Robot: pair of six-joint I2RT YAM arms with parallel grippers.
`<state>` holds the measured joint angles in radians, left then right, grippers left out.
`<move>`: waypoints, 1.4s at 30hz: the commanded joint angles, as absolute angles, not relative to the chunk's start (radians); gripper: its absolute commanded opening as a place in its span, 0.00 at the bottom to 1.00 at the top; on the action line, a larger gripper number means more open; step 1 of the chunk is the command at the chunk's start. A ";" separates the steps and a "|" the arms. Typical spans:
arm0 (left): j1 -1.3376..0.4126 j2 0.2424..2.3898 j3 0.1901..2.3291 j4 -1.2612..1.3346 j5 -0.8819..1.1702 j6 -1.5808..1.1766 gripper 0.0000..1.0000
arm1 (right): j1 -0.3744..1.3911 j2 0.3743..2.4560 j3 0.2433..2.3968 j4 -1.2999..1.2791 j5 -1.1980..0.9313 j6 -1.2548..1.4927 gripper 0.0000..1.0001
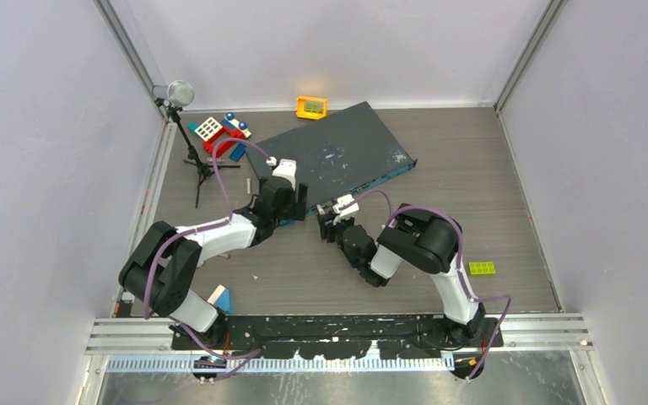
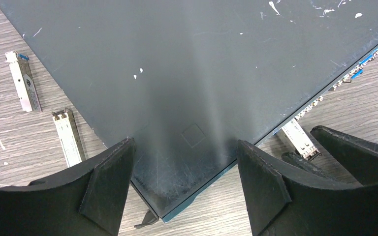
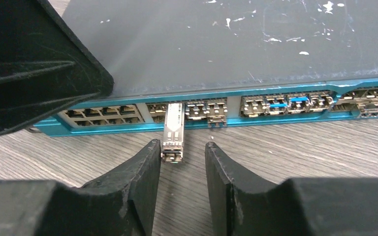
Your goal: Insert the plug into the switch port
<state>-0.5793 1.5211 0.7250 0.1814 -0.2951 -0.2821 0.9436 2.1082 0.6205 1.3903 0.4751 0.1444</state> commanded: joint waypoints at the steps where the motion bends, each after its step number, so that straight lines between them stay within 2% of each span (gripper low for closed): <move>1: -0.575 1.536 0.767 0.188 -0.295 -0.281 0.77 | 0.937 2.062 0.598 1.442 0.468 0.165 0.47; 4: -0.575 1.538 0.769 0.184 -0.293 -0.280 0.77 | 0.937 2.045 0.581 1.442 0.462 0.167 0.59; 8: -0.575 1.537 0.770 0.184 -0.293 -0.280 0.77 | 0.937 2.016 0.557 1.441 0.415 0.174 0.68; 13: -0.575 1.538 0.772 0.180 -0.293 -0.279 0.77 | 0.939 1.957 0.499 1.440 0.387 0.211 0.70; 17: -0.575 1.536 0.772 0.178 -0.293 -0.280 0.77 | 0.939 1.905 0.433 1.439 0.373 0.253 0.61; 23: -0.575 1.527 0.771 0.173 -0.297 -0.281 0.77 | 0.939 1.780 0.374 1.286 0.338 0.363 0.35; 25: -0.575 1.523 0.769 0.174 -0.299 -0.283 0.77 | 0.939 1.710 0.385 1.140 0.345 0.400 0.26; 28: -0.575 1.517 0.767 0.174 -0.301 -0.285 0.77 | 0.939 1.585 0.491 0.774 0.396 0.463 0.11; 31: -0.574 1.514 0.764 0.175 -0.305 -0.287 0.76 | 0.938 1.548 0.639 0.369 0.460 0.516 0.06; 33: -0.574 1.514 0.764 0.174 -0.305 -0.288 0.75 | 0.925 1.558 0.712 0.229 0.460 0.550 0.01; 35: -0.575 1.514 0.762 0.176 -0.305 -0.289 0.73 | 0.900 1.577 0.775 0.123 0.417 0.596 0.01; 38: -0.575 1.518 0.762 0.179 -0.302 -0.290 0.65 | 0.871 1.613 0.836 0.033 0.355 0.637 0.00; 42: -0.574 1.523 0.765 0.179 -0.283 -0.286 0.42 | 0.867 1.651 0.888 -0.034 0.323 0.652 0.01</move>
<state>-0.5793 1.5314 0.7364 0.1745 -0.2943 -0.2829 0.8703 1.6154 0.8322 0.1440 0.3641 0.5892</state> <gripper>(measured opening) 0.506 0.020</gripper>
